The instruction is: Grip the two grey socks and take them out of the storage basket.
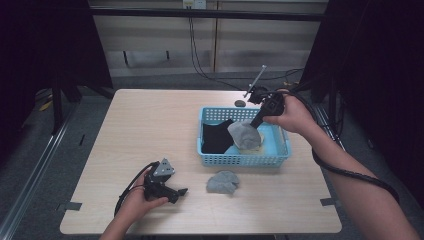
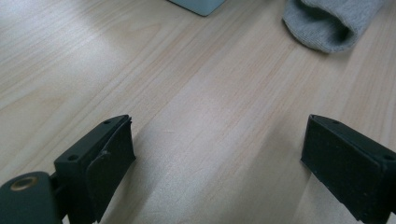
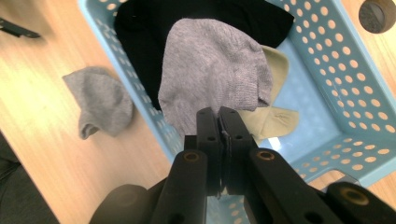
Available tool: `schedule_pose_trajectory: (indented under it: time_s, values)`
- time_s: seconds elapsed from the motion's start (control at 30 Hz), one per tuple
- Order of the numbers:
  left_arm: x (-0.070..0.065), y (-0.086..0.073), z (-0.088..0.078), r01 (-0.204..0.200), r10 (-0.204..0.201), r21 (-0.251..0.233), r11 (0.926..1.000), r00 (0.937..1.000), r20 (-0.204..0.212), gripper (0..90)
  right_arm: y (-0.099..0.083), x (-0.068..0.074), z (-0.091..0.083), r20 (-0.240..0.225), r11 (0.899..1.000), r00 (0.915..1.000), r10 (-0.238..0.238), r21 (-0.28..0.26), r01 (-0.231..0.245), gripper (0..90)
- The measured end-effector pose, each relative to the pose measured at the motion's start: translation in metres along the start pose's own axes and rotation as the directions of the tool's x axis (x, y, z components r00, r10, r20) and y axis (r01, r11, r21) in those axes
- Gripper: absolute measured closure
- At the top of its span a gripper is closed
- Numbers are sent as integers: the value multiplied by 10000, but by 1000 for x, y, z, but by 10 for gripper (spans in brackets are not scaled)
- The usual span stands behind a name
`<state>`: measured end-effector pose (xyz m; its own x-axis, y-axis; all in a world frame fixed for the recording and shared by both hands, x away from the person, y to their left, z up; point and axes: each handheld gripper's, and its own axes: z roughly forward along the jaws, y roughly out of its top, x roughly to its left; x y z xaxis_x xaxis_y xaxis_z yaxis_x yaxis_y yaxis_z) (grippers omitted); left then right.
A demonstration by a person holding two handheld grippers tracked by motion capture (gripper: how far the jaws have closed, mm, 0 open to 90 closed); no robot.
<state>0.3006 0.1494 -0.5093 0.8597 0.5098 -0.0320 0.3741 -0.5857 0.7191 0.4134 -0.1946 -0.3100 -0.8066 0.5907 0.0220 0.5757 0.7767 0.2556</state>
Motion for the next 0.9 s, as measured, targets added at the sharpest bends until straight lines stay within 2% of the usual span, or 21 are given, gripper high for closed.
schedule_pose_trajectory:
  time_s: [0.23, 0.53, 0.77, 0.9]
  values:
    - [0, 0, 0, 7, -7, 0, 10000, 10000, 0, 84, 2, 12, -12, -64, 9995, 9994, -331, -15, 331, 882]
    - [0, 0, 0, 6, -6, 0, 10000, 10000, 4, 85, 1, 32, -27, -268, 9952, 9952, -937, -308, 929, 882]
    - [0, 0, 0, 9, -9, -3, 10000, 10000, 5, 85, -1, 47, -30, -429, 9903, 9901, -1339, -430, 1320, 881]
    - [0, 0, 0, 6, -6, 0, 10000, 10000, 2, 85, -2, 57, -28, -576, 9853, 9844, -1661, -504, 1633, 881]
